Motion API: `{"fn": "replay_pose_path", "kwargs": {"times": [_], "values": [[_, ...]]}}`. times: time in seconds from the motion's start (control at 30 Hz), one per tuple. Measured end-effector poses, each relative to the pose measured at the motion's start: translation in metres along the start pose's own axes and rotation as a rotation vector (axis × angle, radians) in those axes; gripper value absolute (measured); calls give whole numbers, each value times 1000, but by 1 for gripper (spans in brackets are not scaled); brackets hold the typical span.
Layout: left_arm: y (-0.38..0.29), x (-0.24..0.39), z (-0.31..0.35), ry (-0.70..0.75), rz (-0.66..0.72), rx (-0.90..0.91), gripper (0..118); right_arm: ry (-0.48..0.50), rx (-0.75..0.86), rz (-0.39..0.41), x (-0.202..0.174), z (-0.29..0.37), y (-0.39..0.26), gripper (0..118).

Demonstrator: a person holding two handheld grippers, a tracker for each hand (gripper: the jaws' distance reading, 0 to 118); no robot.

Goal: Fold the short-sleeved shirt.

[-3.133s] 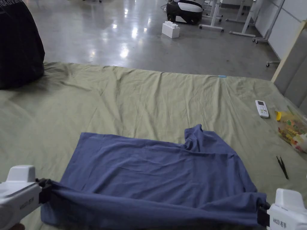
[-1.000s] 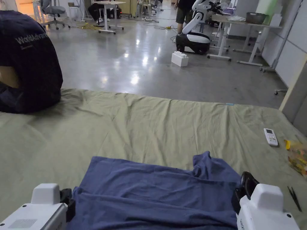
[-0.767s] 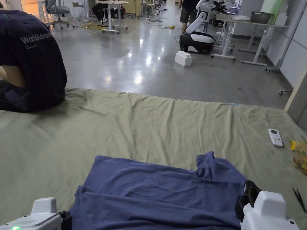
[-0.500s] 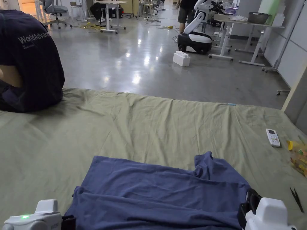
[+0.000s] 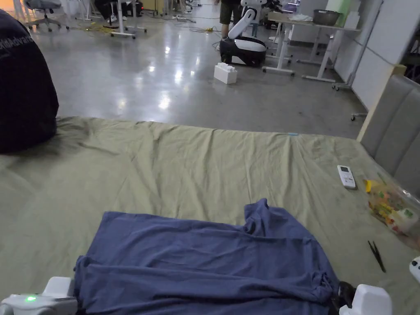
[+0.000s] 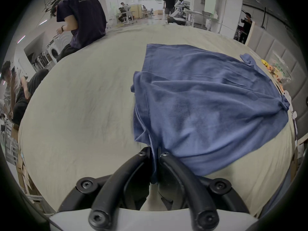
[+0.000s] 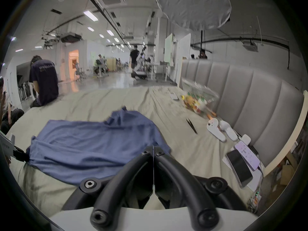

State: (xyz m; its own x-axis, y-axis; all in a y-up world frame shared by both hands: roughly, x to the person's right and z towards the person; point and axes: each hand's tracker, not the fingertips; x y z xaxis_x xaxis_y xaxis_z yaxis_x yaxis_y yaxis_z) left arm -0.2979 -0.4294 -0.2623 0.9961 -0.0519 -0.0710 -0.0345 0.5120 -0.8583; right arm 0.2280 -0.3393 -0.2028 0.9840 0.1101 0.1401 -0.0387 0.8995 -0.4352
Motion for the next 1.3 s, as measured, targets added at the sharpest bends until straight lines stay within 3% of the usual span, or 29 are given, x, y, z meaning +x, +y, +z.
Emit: {"fn": "replay_pose_path", "kwargs": {"times": [0.07,0.1,0.2,0.23,0.27,0.5,0.7,0.8,0.83,0.9,0.93,0.97,1.03,1.1,1.3], "values": [[-5,8,9,3,-1,5,7,-21,-99,6,15,-10,-3,27],[-6,9,10,6,-2,6,7,-12,-186,-29,23,-17,-8,39],[-7,20,34,19,-21,17,7,1,-313,-18,33,-22,-7,51],[-7,20,36,21,-24,18,7,-4,-338,-21,37,-27,-10,66],[-7,19,38,23,-22,23,7,3,-365,-6,42,-31,-9,72],[-9,-3,37,15,11,46,7,75,-433,30,37,-78,-18,85],[-11,-8,30,-15,48,62,4,95,-551,127,21,-132,-34,82],[-13,-9,29,-34,74,69,4,134,-593,84,22,-145,-51,72],[-14,-11,25,-35,79,69,4,134,-564,48,25,-142,-50,62],[-15,-11,25,-37,76,78,3,129,-568,70,24,-140,-45,41],[-15,-11,27,-40,77,92,3,143,-556,79,22,-126,-36,22],[-14,-9,28,-52,81,94,3,146,-544,102,21,-124,-35,13],[-11,-9,30,-70,98,104,3,192,-528,106,19,-123,-35,10],[-9,-9,28,-74,100,109,3,159,-527,169,10,-125,-36,8],[5,-16,39,-99,102,166,3,161,-488,121,15,-111,-11,7]]}}
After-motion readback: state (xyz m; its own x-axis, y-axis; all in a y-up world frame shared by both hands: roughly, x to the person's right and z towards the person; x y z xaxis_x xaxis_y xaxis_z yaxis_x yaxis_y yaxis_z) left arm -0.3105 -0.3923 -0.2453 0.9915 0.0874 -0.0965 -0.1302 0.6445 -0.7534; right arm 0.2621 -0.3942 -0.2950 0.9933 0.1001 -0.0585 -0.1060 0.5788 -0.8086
